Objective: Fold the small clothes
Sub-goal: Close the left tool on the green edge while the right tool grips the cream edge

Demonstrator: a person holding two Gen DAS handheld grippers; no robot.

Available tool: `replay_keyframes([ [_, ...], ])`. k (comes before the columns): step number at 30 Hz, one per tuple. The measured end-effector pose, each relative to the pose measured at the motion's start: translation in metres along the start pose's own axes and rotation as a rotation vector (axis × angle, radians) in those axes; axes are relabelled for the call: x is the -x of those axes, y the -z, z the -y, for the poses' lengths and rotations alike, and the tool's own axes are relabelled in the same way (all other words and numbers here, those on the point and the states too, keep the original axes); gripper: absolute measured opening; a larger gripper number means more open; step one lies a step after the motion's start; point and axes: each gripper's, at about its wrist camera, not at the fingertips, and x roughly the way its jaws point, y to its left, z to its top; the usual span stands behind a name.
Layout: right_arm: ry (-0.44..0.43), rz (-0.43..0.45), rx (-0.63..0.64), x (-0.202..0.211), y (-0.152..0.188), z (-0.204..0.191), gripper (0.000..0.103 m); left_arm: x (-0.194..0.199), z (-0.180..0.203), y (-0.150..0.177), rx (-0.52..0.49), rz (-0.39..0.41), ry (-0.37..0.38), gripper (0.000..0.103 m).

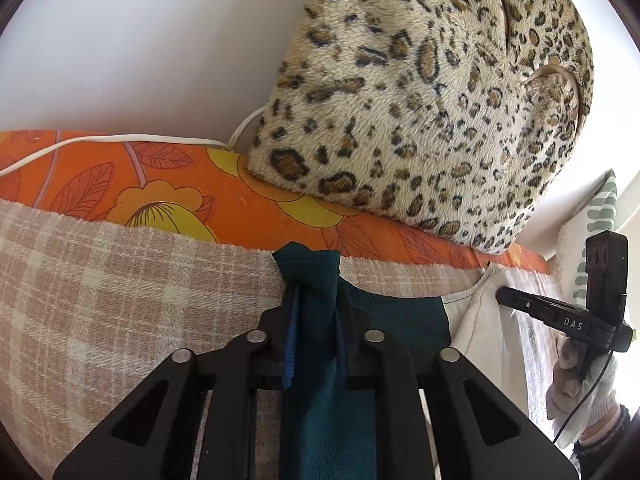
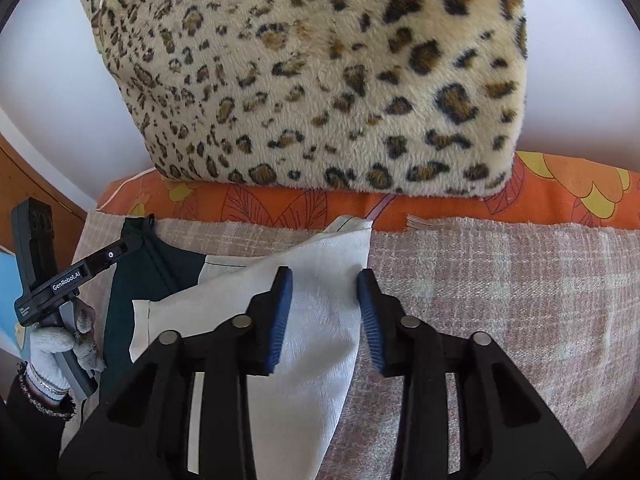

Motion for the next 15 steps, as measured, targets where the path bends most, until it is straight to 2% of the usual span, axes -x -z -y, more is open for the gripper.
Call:
replay_keyframes([
  [3, 0.032, 0.010, 0.021, -0.003, -0.001, -0.003, 0.003, 0.002, -0.002, 0.000, 0.006, 0.030, -0.020, 0.004],
  [5, 0.047, 0.028, -0.009, -0.001, -0.004, 0.008, 0.003, 0.004, -0.007, -0.001, 0.018, 0.036, -0.023, 0.004],
  [6, 0.040, 0.025, -0.043, -0.002, -0.006, 0.017, 0.003, 0.004, -0.008, -0.001, 0.022, 0.034, -0.013, 0.004],
  [8, -0.029, 0.009, -0.081, -0.002, -0.007, 0.031, 0.003, 0.004, -0.007, -0.002, 0.007, 0.029, 0.012, 0.004],
  [10, -0.071, 0.004, -0.081, -0.001, -0.007, 0.033, 0.007, 0.002, -0.008, -0.004, 0.021, 0.003, 0.029, 0.011],
  [11, -0.096, 0.002, -0.084, 0.000, -0.008, 0.033, 0.013, 0.003, -0.010, -0.005, 0.039, -0.010, 0.049, 0.020],
  [12, -0.118, 0.009, -0.090, 0.002, -0.009, 0.035, 0.030, 0.004, -0.010, -0.006, 0.053, -0.010, 0.072, 0.029],
  [13, -0.129, 0.025, -0.094, 0.003, -0.010, 0.035, 0.047, 0.004, -0.009, -0.007, 0.053, -0.007, 0.077, 0.033],
  [15, -0.144, 0.040, -0.097, 0.010, -0.012, 0.041, 0.050, 0.004, -0.005, -0.009, 0.030, -0.006, 0.059, 0.036],
])
